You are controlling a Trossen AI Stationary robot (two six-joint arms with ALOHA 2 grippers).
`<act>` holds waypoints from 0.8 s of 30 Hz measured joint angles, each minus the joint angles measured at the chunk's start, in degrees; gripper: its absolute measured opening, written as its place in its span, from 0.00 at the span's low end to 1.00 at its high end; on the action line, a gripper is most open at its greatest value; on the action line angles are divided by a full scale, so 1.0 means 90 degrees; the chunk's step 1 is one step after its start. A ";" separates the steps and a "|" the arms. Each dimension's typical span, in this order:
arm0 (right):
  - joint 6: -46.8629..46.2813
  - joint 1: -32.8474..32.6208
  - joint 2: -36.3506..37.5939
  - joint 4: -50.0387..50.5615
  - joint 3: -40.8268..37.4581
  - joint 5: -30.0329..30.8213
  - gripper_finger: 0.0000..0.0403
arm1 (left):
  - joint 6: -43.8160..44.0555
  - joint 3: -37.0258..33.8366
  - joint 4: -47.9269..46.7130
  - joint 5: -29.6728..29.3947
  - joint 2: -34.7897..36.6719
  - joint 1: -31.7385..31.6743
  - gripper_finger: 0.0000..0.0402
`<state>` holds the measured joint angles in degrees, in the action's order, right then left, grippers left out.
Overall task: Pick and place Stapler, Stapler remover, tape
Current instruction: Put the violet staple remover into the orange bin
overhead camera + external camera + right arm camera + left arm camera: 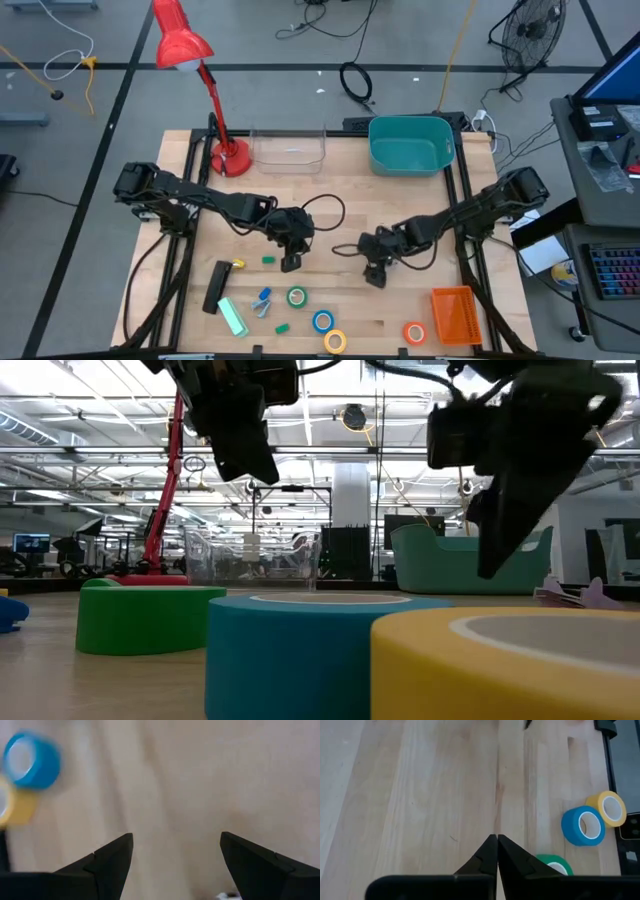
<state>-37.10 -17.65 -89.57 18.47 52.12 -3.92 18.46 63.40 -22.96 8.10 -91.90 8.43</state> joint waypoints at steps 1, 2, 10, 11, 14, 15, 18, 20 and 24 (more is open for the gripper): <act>0.0078 0.0000 0.0008 0.0044 0.0003 -0.0153 0.73 | -0.0002 -0.0001 -0.0035 0.0000 0.0000 0.0000 0.04; 0.0163 -0.0003 0.0013 0.0099 0.0014 -0.0242 0.73 | -0.0002 0.0000 -0.0072 0.0000 0.0000 0.0000 0.04; 0.0698 -0.0261 0.0010 0.1733 0.0029 0.0707 0.73 | 0.0031 -0.0002 -0.0218 -0.0010 0.0000 0.0082 0.01; 0.0701 -0.0238 0.0008 0.1823 0.0029 0.0813 0.73 | 0.0068 -0.0001 -0.0231 -0.0013 0.0000 0.0093 0.02; 0.0683 -0.0157 0.0008 0.1800 0.0029 0.0665 0.73 | 0.0104 -0.0002 -0.0233 -0.0054 0.0000 0.0124 0.04; 0.0684 -0.0151 0.0008 0.1773 0.0029 0.0594 0.73 | 0.0109 0.0000 -0.0235 -0.0063 0.0000 0.0121 0.05; 0.0686 -0.0146 0.0008 0.1761 0.0029 0.0520 0.73 | 0.0112 -0.0002 -0.0235 -0.0070 0.0000 0.0119 0.04; 0.0676 -0.0133 0.0008 0.1767 0.0029 0.0375 0.73 | 0.0100 0.0000 -0.0233 -0.0070 0.0000 0.0114 0.03; 0.0516 -0.0097 0.0008 0.1787 0.0029 0.0237 0.73 | 0.0067 -0.0001 -0.0233 -0.0071 0.0000 0.0117 0.01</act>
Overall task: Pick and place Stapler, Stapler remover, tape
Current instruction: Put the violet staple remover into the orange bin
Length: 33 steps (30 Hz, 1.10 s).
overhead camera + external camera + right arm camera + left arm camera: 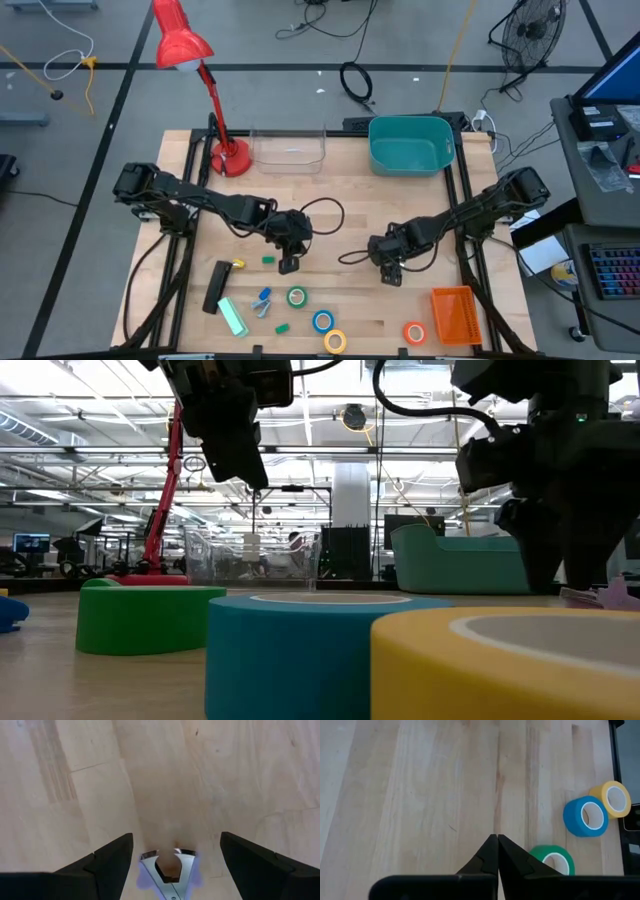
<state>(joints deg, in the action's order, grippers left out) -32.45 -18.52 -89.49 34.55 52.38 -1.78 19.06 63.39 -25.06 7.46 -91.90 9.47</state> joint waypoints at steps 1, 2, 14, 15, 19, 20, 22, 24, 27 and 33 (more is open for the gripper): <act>-0.0059 0.0025 0.0002 0.0002 0.0000 -0.0010 0.73 | -0.0015 0.0001 0.0002 -0.0003 0.0000 0.0000 0.02; -0.0119 0.0063 0.0025 0.0001 0.0002 -0.0003 0.73 | -0.0031 0.0000 0.0005 -0.0027 0.0000 0.0002 0.03; -0.0203 0.0347 0.0402 0.0785 0.0019 -0.0071 0.73 | -0.0053 0.0000 -0.0070 -0.0113 0.0000 0.0016 0.01; -0.0203 0.0339 0.0419 0.0897 0.0019 0.0004 0.73 | -0.0053 -0.0002 -0.0088 -0.0113 0.0000 0.0021 0.01; -0.0168 0.0337 0.0425 0.0995 0.0018 0.0036 0.73 | -0.0050 -0.0002 -0.0117 -0.0111 0.0000 0.0022 0.05; -0.0167 0.0337 0.0425 0.0994 0.0017 0.0036 0.73 | -0.0045 -0.0002 -0.0123 -0.0111 0.0000 0.0022 0.05; -0.0165 0.0337 0.0425 0.1001 0.0011 0.0050 0.73 | -0.0040 -0.0002 -0.0169 -0.0108 0.0000 0.0022 0.05; -0.0167 0.0337 0.0423 0.0993 -0.0017 0.0056 0.73 | -0.0038 -0.0002 -0.0197 -0.0093 0.0000 0.0039 0.03; -0.0180 0.0320 0.0423 0.0997 -0.0113 0.0032 0.73 | -0.0042 -0.0002 -0.0214 -0.0040 0.0000 0.0049 0.01; -0.0408 0.0294 0.0421 0.0866 -0.0238 0.0027 0.73 | 0.0000 -0.0002 -0.0243 -0.0038 0.0000 0.0107 0.04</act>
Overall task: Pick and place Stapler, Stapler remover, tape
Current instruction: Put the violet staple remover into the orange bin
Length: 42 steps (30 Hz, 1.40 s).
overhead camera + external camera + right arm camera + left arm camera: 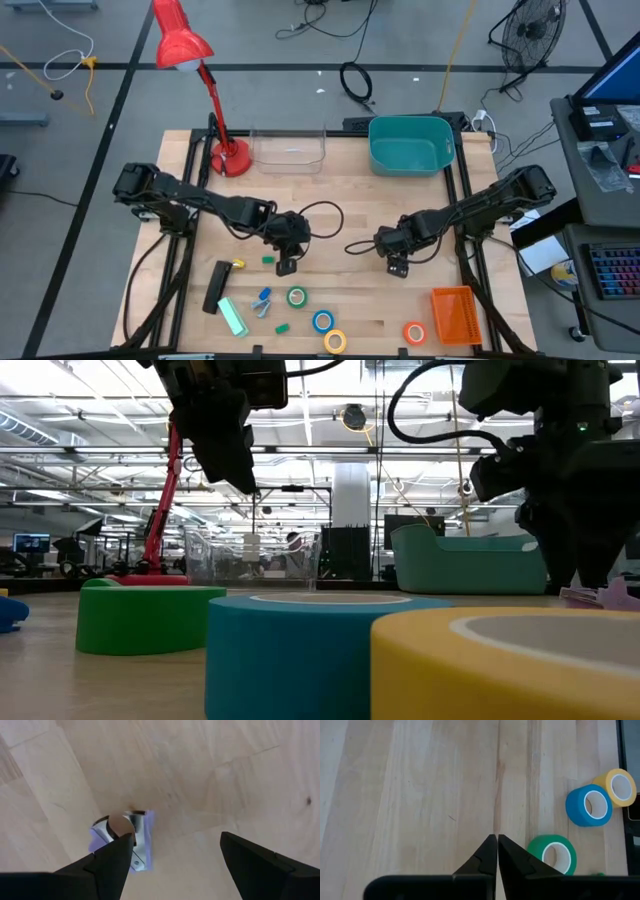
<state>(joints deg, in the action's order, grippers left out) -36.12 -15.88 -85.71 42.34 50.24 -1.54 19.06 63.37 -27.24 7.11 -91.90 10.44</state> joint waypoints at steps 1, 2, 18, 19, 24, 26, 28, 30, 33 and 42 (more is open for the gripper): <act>-0.0016 0.0000 0.0002 -0.0065 0.0000 0.0000 0.72 | 0.0010 0.0000 -0.0003 0.0000 0.0000 0.0008 0.05; -0.0027 0.0000 0.0001 -0.0135 0.0000 0.0000 0.72 | 0.0013 0.0000 -0.0003 0.0000 0.0000 0.0010 0.05; -0.0098 0.0000 -0.0001 -0.0309 0.0000 -0.0007 0.42 | 0.0030 0.0000 -0.0018 0.0000 0.0000 0.0021 0.05; -0.0096 0.0000 -0.0001 -0.0319 0.0000 -0.0006 0.40 | 0.0032 0.0000 -0.0025 0.0000 0.0000 0.0019 0.05; -0.0089 -0.0004 -0.0001 -0.0422 -0.0050 -0.0021 0.32 | 0.0032 0.0000 -0.0084 -0.0002 0.0000 0.0019 0.01; -0.0089 -0.0005 -0.0001 -0.0529 -0.0109 -0.0028 0.29 | 0.0032 0.0000 -0.0120 -0.0003 0.0000 0.0019 0.01; -0.0131 -0.0005 -0.0003 -0.0638 -0.0152 -0.0103 0.29 | 0.0032 0.0000 -0.0138 -0.0005 -0.0002 0.0019 0.03; -0.0154 -0.0004 -0.0003 -0.0770 -0.0218 -0.0262 0.29 | 0.0032 0.0000 -0.0143 -0.0005 -0.0002 0.0019 0.05; -0.0256 -0.0005 -0.0005 -0.0874 -0.0338 -0.0363 0.32 | 0.0030 0.0000 -0.0146 -0.0005 -0.0002 0.0019 0.04; -0.0577 -0.0042 -0.0005 -0.0774 -0.0542 -0.0527 0.26 | 0.0034 0.0000 -0.0146 -0.0010 -0.0002 0.0029 0.04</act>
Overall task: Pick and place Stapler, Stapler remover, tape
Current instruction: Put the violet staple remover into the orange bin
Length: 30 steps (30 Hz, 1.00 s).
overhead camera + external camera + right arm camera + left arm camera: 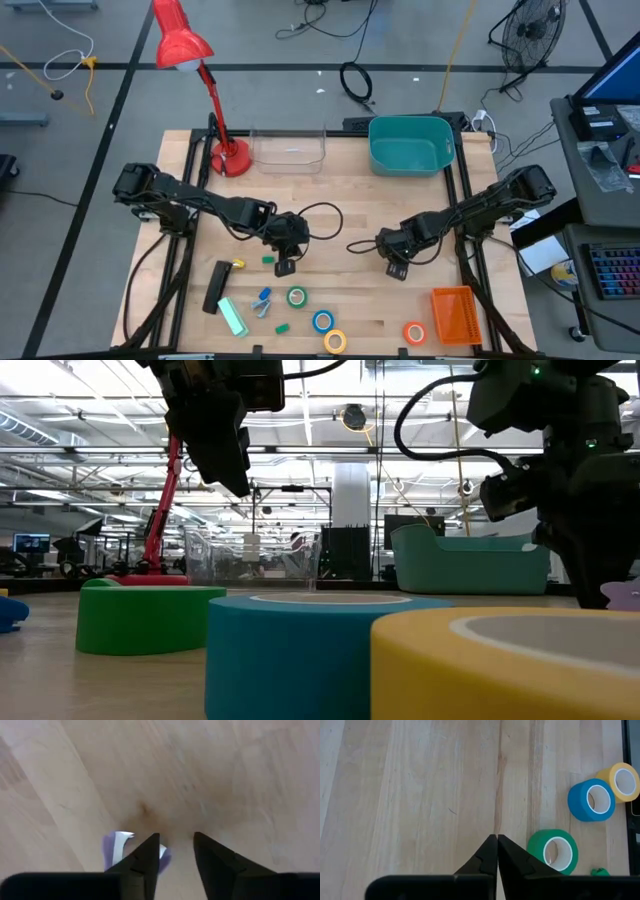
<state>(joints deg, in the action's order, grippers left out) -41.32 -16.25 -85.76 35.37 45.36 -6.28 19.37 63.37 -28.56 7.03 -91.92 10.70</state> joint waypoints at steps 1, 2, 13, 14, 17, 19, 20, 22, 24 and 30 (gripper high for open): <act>-0.0004 -0.0011 0.0000 0.0014 0.0000 -0.0005 0.22 | 0.0002 0.0000 0.0000 0.0000 0.0000 -0.0002 0.04; -0.0022 -0.0021 0.0000 0.0012 0.0000 -0.0026 0.18 | 0.0003 0.0000 0.0000 0.0000 0.0000 -0.0002 0.05; -0.0494 -0.0034 0.0000 -0.0029 0.0000 0.0024 0.00 | 0.0006 -0.0002 0.0005 -0.0138 0.0000 -0.0002 0.05; -0.0505 -0.0034 0.0000 -0.0074 0.0000 0.0032 0.00 | 0.0007 -0.0001 0.0006 -0.0154 0.0000 -0.0001 0.05; -0.0631 -0.0029 0.0000 -0.0146 0.0000 0.0040 0.00 | 0.0017 -0.0001 0.0005 -0.0229 0.0000 0.0000 0.05; -0.0726 -0.0029 0.0000 -0.0223 0.0000 0.0061 0.00 | 0.0021 -0.0001 0.0005 -0.0250 0.0000 0.0000 0.05; -0.0801 -0.0026 0.0000 -0.0315 0.0000 0.0086 0.00 | 0.0023 -0.0002 0.0007 -0.0264 0.0000 0.0000 0.05; -0.1006 -0.0021 0.0036 -0.0569 0.0000 0.0223 0.00 | 0.0020 -0.0002 0.0005 -0.0284 0.0000 0.0000 0.05; -0.1216 0.0034 0.0130 -0.0954 0.0000 0.0379 0.00 | 0.0020 -0.0002 0.0007 -0.0284 0.0000 0.0000 0.05; -0.1813 0.0384 0.0724 -0.2328 0.0002 0.0889 0.00 | 0.0020 -0.0002 0.0009 -0.0291 0.0000 0.0000 0.05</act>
<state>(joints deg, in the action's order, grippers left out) -57.64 -12.80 -79.24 14.43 45.39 1.72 19.55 63.35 -28.47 4.41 -91.92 10.70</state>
